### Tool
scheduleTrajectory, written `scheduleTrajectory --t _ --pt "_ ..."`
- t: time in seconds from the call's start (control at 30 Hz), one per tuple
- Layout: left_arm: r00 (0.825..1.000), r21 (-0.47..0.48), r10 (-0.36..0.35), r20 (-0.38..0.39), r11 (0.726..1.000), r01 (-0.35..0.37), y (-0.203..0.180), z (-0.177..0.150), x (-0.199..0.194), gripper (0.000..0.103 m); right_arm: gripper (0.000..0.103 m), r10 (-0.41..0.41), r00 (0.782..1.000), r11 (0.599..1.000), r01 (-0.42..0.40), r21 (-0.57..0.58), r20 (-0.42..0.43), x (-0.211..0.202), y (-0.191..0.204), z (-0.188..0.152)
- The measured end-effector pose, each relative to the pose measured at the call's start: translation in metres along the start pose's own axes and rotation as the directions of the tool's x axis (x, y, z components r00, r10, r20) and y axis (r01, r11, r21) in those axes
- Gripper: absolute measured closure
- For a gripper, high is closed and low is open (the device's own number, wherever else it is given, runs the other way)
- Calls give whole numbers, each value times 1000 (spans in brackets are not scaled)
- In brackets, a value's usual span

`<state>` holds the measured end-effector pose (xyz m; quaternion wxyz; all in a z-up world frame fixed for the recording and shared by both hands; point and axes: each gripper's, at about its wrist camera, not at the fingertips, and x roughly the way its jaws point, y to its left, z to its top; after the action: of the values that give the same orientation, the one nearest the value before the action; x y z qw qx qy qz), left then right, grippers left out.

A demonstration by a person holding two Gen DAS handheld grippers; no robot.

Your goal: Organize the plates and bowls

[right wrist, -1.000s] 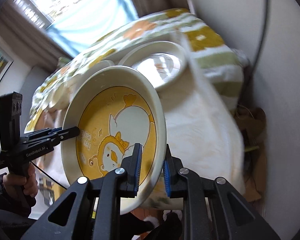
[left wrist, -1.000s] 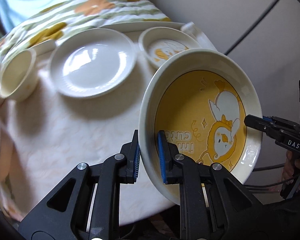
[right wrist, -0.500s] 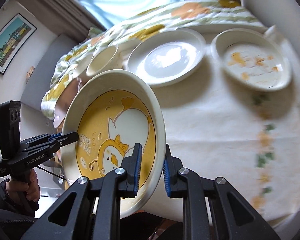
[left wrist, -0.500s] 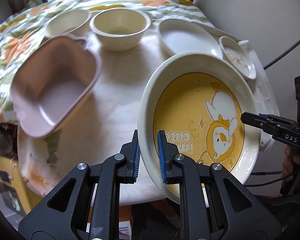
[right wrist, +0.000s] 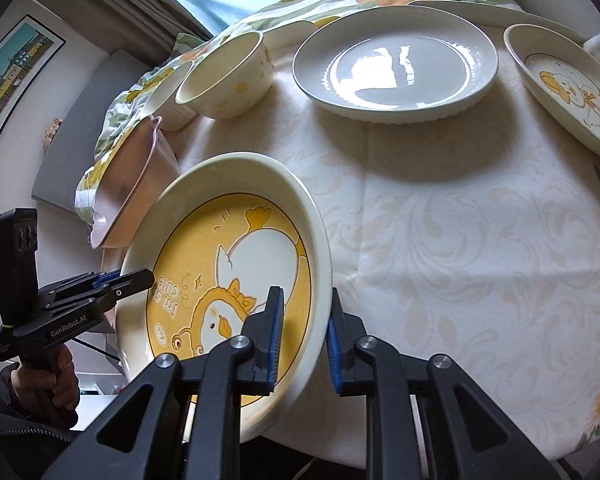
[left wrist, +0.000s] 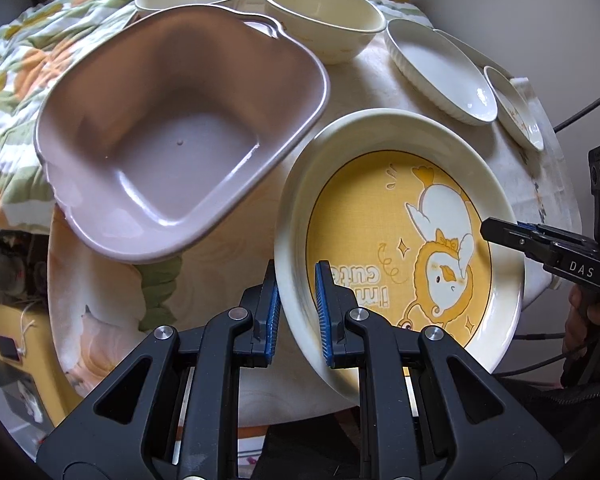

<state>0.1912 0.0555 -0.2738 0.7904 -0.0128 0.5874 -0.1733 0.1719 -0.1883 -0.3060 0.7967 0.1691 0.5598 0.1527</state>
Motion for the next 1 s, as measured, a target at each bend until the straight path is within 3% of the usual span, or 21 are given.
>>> scheduleTrajectory --t 0.63,0.73,0.8,0.83,0.87,0.9,0.93,1.0 --pt "997 30 61 54 998 -63 -7 -1 6 89 85 -23 999 999 24 -42 27 5 -2 -1" --pt "997 24 57 56 998 -59 -8 -2 7 83 85 -32 999 999 33 -38 24 5 -1 -1" --pt "997 19 54 50 998 -55 -10 -3 9 69 85 -42 999 999 43 -28 30 5 -1 -2" --pt "997 20 64 51 998 -65 -11 -4 10 60 80 -44 999 999 45 -26 30 5 0 -2" --pt "995 23 79 57 997 -80 -13 -5 10 41 75 -51 998 998 52 -27 30 5 0 -3" --pt "993 27 90 70 995 -92 -15 -7 9 34 57 -55 998 998 56 -28 32 5 0 -4" --pt "992 31 99 83 994 -102 -17 -8 8 34 41 -46 998 998 47 -32 35 4 0 -4" --pt "989 27 120 86 992 -122 -20 -10 6 34 35 -44 998 998 45 -40 34 2 0 -5"
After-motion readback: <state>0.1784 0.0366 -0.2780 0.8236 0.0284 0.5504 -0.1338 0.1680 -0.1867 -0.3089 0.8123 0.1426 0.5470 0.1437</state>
